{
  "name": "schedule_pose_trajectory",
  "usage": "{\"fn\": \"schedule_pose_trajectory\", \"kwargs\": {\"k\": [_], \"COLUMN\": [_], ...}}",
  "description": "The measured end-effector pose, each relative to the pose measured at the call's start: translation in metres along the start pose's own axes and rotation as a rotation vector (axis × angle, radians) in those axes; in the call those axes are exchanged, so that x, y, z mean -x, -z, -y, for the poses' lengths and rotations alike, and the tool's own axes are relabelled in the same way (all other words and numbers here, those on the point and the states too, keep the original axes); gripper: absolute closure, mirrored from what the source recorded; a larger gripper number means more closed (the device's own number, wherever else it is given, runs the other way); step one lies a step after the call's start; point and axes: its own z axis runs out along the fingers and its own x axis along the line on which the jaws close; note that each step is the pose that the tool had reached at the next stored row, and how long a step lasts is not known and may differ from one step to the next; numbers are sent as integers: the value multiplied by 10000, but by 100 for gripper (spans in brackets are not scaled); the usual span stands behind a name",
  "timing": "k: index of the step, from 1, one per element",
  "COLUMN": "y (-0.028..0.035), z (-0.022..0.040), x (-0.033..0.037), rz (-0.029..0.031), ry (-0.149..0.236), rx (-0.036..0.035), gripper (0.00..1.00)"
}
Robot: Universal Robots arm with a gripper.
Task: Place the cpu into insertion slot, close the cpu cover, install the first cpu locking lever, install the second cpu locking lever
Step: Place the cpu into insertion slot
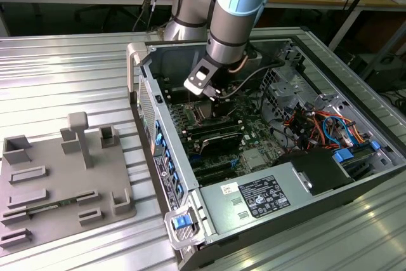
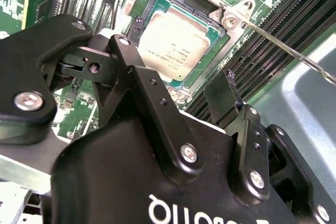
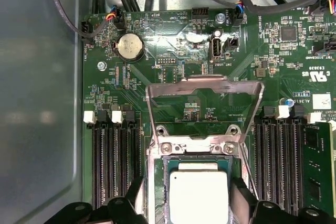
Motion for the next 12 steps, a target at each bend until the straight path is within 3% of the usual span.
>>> {"fn": "schedule_pose_trajectory", "kwargs": {"k": [6,10,11,12], "y": [48,117,140,148], "z": [-2,-6,-9,-12], "x": [-1,-2,-3,-3], "rz": [78,101,110,116], "ry": [3,4,3,3], "rx": [1,0,-4,-7], "gripper": [25,25,27,40]}}
